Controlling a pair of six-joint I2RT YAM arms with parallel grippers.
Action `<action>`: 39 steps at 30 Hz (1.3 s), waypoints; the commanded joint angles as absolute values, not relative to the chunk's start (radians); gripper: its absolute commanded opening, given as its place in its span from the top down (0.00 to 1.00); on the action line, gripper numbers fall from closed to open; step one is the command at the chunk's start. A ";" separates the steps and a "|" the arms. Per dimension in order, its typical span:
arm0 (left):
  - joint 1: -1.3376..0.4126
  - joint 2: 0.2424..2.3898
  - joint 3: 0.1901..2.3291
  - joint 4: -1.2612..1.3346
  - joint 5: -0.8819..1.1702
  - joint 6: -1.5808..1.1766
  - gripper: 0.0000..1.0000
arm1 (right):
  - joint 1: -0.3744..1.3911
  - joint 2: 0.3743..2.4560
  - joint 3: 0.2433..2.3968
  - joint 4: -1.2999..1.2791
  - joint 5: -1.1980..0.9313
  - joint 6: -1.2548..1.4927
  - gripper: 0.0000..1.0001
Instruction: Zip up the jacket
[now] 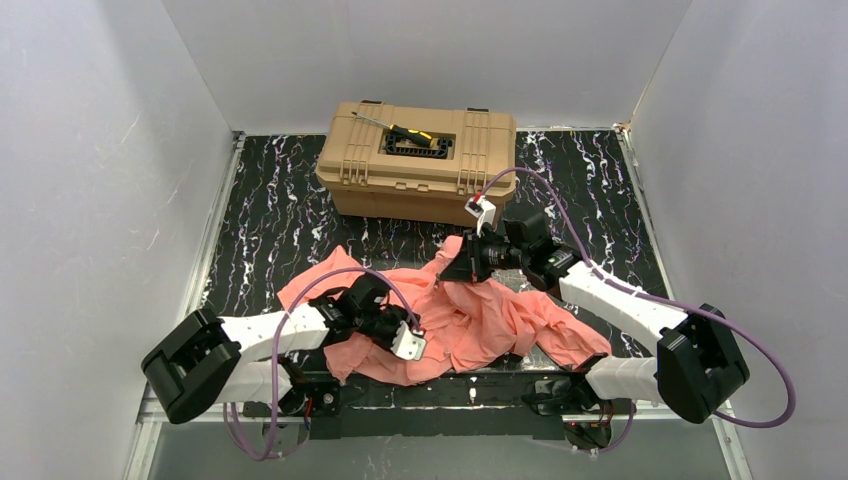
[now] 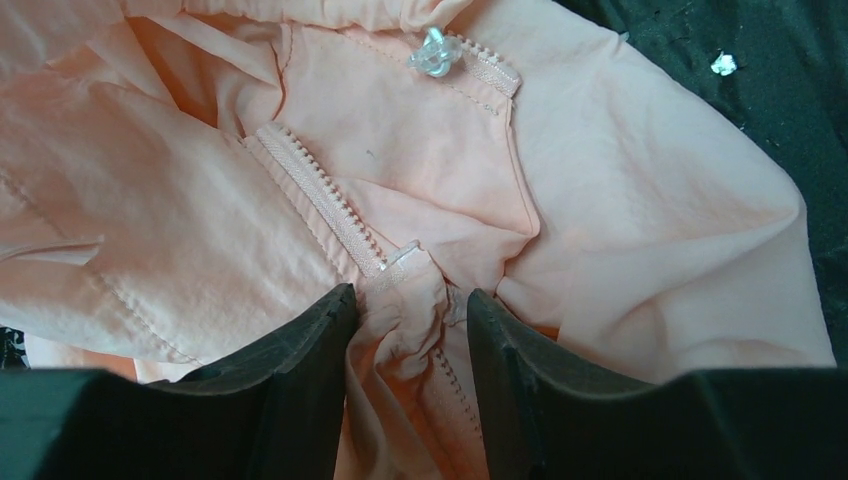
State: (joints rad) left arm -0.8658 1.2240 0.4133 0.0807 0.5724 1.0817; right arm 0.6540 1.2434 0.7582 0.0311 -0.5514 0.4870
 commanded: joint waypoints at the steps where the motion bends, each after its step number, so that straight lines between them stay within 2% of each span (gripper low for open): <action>1: -0.847 1.246 0.417 0.090 0.584 1.053 0.60 | 0.649 1.216 0.744 0.073 -0.571 0.498 0.99; 2: -0.839 1.250 0.422 0.090 0.588 1.046 0.65 | 0.649 1.215 0.743 0.074 -0.573 0.498 0.99; 5: -0.826 1.249 0.429 0.092 0.581 1.050 0.91 | 0.648 1.209 0.745 0.065 -0.575 0.493 0.99; 7: -0.815 1.229 0.436 0.092 0.547 1.069 1.00 | 0.645 1.203 0.749 0.047 -0.577 0.482 0.99; 11: -0.768 1.151 0.485 0.055 0.506 1.126 1.00 | 0.631 1.188 0.755 0.033 -0.599 0.472 0.99; 16: -0.726 1.023 0.573 -0.108 0.537 1.153 1.00 | 0.623 1.200 0.789 0.006 -0.632 0.443 0.99; 20: -0.723 0.913 0.559 -0.199 0.586 1.197 0.99 | 0.617 1.210 0.804 0.017 -0.662 0.439 0.99; 23: -0.721 0.859 0.516 -0.250 0.635 1.225 0.96 | 0.617 1.230 0.812 0.021 -0.664 0.439 0.99; 25: -0.724 0.846 0.494 -0.275 0.673 1.236 0.89 | 0.617 1.251 0.814 0.024 -0.663 0.441 0.99; 27: -0.723 0.853 0.484 -0.278 0.694 1.233 0.78 | 0.617 1.278 0.817 0.018 -0.666 0.440 0.99; 28: -0.723 0.864 0.484 -0.278 0.697 1.226 0.63 | 0.617 1.286 0.815 0.018 -0.667 0.443 0.99; 29: -0.724 0.882 0.489 -0.274 0.692 1.214 0.41 | 0.617 1.293 0.810 0.027 -0.667 0.448 0.99; 30: -0.724 0.904 0.499 -0.267 0.684 1.194 0.37 | 0.617 1.297 0.805 0.035 -0.667 0.455 0.99; 34: -0.723 1.008 0.554 -0.157 0.615 0.952 0.34 | 0.616 1.306 0.788 0.056 -0.664 0.465 0.99; 39: -0.723 1.035 0.547 -0.044 0.585 0.726 0.33 | 0.618 1.317 0.769 0.083 -0.664 0.482 0.99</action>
State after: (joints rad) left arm -0.7277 1.0363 0.5213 -0.1440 0.5983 0.9531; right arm 0.6220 1.3121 0.7753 0.0185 -0.6479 0.4706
